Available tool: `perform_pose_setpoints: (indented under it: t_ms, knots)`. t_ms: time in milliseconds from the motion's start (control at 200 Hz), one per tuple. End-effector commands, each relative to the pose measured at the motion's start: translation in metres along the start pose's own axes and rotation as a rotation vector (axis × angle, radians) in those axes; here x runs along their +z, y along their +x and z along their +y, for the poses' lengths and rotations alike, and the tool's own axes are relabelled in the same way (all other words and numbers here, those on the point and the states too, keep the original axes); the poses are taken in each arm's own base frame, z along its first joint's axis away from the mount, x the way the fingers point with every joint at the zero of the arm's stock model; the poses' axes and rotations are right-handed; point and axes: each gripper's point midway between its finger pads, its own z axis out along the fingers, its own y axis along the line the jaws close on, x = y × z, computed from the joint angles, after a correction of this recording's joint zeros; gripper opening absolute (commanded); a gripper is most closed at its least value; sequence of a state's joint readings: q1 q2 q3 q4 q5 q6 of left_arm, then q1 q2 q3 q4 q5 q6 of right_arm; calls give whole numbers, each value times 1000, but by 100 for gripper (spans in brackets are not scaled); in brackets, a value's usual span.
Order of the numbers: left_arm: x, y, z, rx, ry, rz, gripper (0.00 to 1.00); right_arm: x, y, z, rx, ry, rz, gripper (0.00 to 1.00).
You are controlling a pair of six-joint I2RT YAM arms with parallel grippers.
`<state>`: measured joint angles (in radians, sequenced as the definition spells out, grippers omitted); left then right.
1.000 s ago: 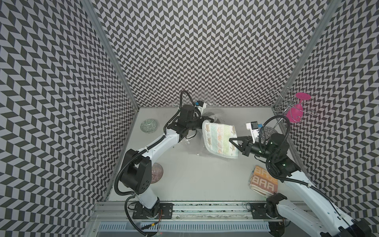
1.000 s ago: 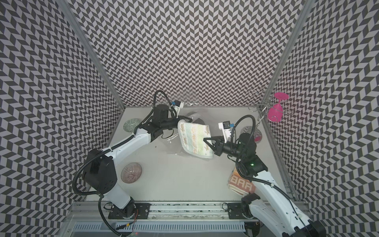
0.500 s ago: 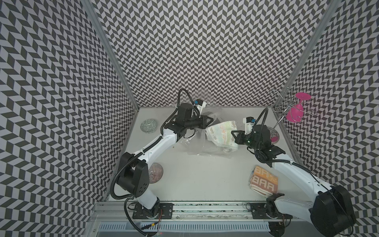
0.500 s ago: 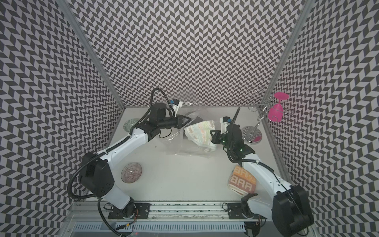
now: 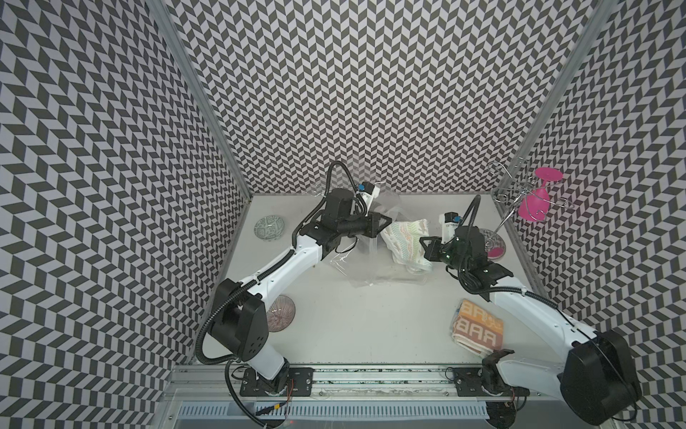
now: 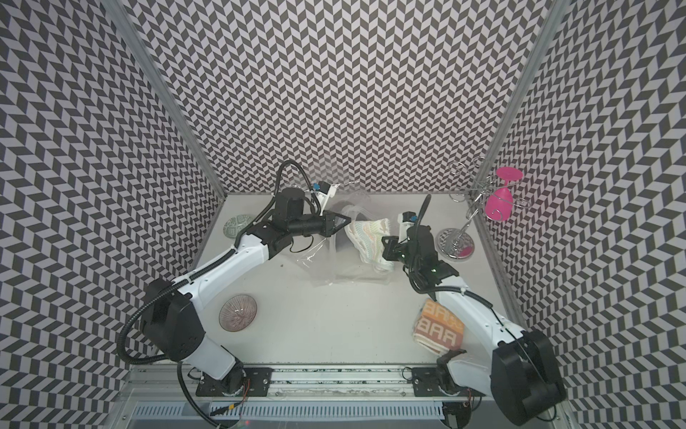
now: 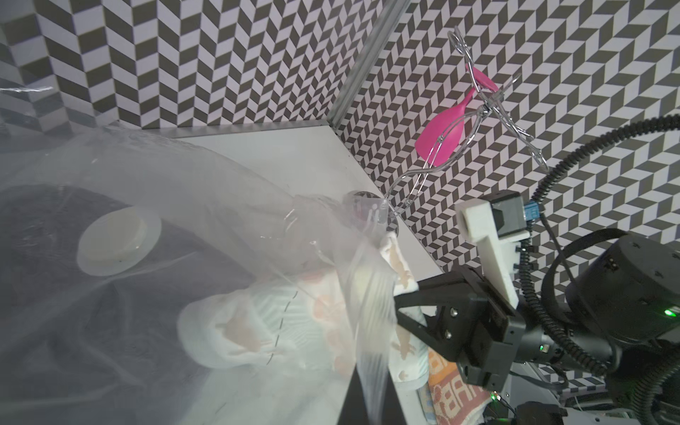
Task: Place the folded towel into the vacuum bag
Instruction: Place the towel in the vacuum bag.
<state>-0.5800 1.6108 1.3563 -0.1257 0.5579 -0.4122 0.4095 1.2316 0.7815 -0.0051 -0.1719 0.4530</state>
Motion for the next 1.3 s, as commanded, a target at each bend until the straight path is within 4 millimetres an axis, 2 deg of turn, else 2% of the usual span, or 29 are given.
perform_pose_setpoints:
  t_ms: [0, 125, 190, 250, 305, 370, 426, 486, 586, 686, 706, 751, 806, 856, 871, 876, 896, 966, 1101, 1202, 1292]
  knots:
    - [16, 6, -20, 28, 65, 7, 0, 1, -21, 59, 10, -206, -79, 0]
    - [26, 13, -27, 26, 93, 29, 0, -10, -33, 108, 32, -415, -116, 0]
    - [26, 11, -29, 32, 98, 27, 0, -21, -42, 121, 52, -490, -150, 0]
    - [24, 9, -30, 45, 96, 23, 0, -30, -48, 125, 68, -518, -183, 0]
    - [22, 7, -31, 54, 92, 21, 0, -31, -47, 115, 107, -480, -200, 0]
    - [19, 8, -33, 55, 97, 21, 0, -22, -37, 92, 147, -384, -199, 0]
    - [18, 7, -36, 59, 109, 21, 0, -10, -21, 67, 185, -296, -186, 0]
    - [16, 5, -41, 66, 130, 18, 0, 5, 2, 31, 257, -161, -160, 0]
    - [14, 4, -47, 71, 155, 17, 0, 22, 40, -10, 348, -21, -76, 0]
    - [13, 5, -49, 75, 161, 18, 0, 30, 65, -50, 400, 190, -2, 8]
    - [12, 5, -48, 75, 159, 18, 0, 29, 69, -61, 422, 251, 2, 11]
    - [12, 5, -49, 76, 159, 17, 0, 28, 73, -73, 433, 303, 19, 18]
    - [12, 7, -49, 75, 163, 18, 0, 28, 75, -77, 444, 304, 29, 33]
    - [12, 8, -49, 72, 167, 21, 0, 29, 72, -73, 437, 280, 32, 48]
    - [12, 9, -49, 71, 169, 22, 0, 29, 71, -72, 436, 272, 30, 50]
    - [12, 9, -49, 71, 169, 22, 0, 29, 70, -71, 435, 269, 29, 55]
    - [12, 9, -49, 70, 170, 23, 0, 29, 69, -69, 431, 258, 25, 61]
    - [14, 10, -48, 67, 166, 26, 0, 25, 61, -63, 421, 232, 11, 73]
    - [18, 14, -41, 59, 140, 28, 0, 16, 59, -55, 380, 196, 40, 75]
    - [23, 19, -39, 54, 134, 39, 0, 12, 74, -54, 346, 193, 134, 73]
    - [27, 21, -40, 56, 130, 44, 0, 12, 94, -49, 333, 159, 228, 64]
